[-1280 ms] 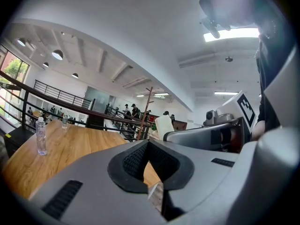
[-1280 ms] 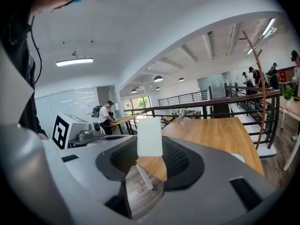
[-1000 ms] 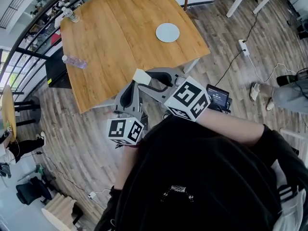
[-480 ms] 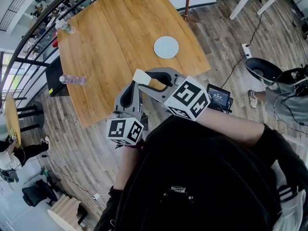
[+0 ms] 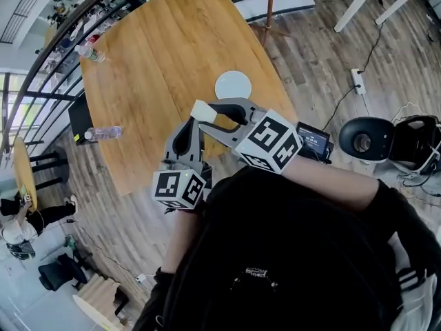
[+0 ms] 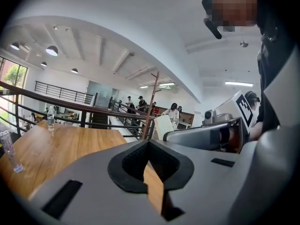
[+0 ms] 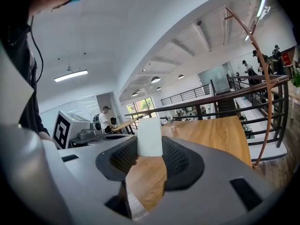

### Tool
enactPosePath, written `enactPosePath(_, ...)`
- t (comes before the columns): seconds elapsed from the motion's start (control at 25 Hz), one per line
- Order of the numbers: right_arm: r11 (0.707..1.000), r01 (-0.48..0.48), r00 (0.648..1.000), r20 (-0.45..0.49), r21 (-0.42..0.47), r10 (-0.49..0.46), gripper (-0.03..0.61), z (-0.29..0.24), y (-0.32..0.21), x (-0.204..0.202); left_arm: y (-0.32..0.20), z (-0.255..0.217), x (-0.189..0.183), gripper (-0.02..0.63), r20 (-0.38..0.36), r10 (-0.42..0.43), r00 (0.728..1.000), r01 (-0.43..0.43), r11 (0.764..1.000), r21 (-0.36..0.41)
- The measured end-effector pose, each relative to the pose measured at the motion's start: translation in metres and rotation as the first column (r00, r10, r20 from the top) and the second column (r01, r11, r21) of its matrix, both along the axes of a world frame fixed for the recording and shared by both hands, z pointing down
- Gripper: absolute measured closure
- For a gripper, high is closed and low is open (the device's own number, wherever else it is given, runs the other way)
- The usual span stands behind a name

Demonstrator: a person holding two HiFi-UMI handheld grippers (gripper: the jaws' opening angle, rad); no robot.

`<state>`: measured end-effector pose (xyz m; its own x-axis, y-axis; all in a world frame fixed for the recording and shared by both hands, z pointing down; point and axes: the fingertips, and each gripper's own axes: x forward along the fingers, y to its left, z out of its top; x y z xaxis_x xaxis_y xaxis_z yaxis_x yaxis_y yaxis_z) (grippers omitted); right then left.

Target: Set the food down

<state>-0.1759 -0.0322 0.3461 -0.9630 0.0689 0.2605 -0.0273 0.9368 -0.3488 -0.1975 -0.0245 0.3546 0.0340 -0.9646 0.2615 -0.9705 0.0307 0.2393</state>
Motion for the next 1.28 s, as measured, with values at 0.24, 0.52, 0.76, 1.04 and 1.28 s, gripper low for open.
enactPosePath(0.24, 0.999, -0.018, 1.000, 0.007, -0.042, 0.019, 0.407, 0.008, -0.024, 0.001, -0.024, 0.007, 0.000, 0.609, 0.013, 0.012, 1.000, -0.012, 0.999, -0.039)
enactPosePath(0.52, 0.997, -0.027, 1.000, 0.012, -0.078, 0.028, 0.407, 0.013, -0.037, 0.004, -0.037, 0.011, 0.004, 0.609, 0.024, 0.024, 0.999, -0.022, 0.997, -0.073)
enactPosePath(0.76, 0.994, -0.046, 0.999, 0.001, -0.098, 0.046, 0.407, 0.018, -0.045, 0.004, -0.046, 0.017, 0.004, 0.611, 0.015, 0.045, 0.999, -0.044, 0.995, -0.093)
enactPosePath(1.04, 0.992, -0.096, 0.995, -0.001, -0.087, 0.097, 0.407, 0.016, -0.063, -0.003, -0.064, 0.014, -0.004, 0.609, 0.023, 0.104, 0.994, -0.102, 0.991, -0.084)
enactPosePath(1.28, 0.990, -0.122, 0.992, 0.004, -0.068, 0.123, 0.407, 0.006, -0.074, -0.016, -0.076, 0.005, -0.017, 0.609, 0.026, 0.131, 0.991, -0.129, 0.989, -0.066)
